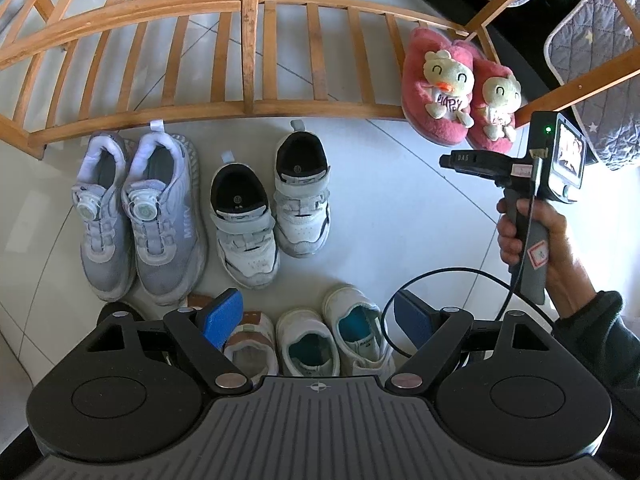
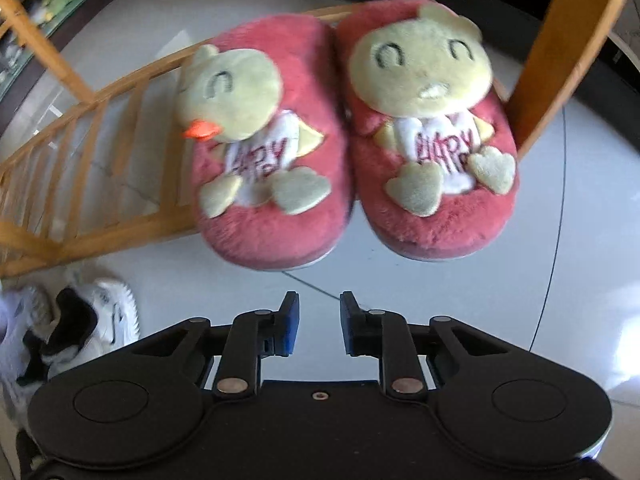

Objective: Organize scattered shoes
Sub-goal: 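Carry the slippers to the rack's end post and open the right gripper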

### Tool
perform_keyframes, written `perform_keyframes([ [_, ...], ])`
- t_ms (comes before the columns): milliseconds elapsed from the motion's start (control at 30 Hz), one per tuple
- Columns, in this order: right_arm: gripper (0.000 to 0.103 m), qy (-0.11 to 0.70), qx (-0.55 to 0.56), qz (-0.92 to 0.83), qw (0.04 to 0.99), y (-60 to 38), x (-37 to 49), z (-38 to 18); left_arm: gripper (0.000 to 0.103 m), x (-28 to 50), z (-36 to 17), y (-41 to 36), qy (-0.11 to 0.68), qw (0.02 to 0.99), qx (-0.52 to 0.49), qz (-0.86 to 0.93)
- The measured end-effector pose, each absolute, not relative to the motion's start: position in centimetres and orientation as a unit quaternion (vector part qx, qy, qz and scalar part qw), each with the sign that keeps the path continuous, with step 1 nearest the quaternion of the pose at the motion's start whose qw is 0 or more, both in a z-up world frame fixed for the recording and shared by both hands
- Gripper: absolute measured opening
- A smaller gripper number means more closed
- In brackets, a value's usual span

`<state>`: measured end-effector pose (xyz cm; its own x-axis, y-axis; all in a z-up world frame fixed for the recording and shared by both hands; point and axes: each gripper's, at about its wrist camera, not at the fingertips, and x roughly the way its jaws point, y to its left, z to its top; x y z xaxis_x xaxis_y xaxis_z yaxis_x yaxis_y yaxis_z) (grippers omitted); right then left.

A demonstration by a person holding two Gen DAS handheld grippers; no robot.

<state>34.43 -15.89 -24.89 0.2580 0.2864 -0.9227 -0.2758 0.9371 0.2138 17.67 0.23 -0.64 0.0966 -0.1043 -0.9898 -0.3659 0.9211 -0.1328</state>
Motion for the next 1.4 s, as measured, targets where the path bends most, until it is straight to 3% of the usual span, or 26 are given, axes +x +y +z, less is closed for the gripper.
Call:
perform_keyframes([
  [567,0.018,0.584,0.043,0.154,0.796,-16.4,37.4,-25.8,0.083,17.5,-1.4,-0.9,0.678,0.716,-0.155,0.065],
  [1400,0.020,0.587,-0.024,0.215,0.780,-13.8,34.8,-25.2,0.084,17.2,-1.9,-2.0,0.692,0.711,-0.121,0.034],
])
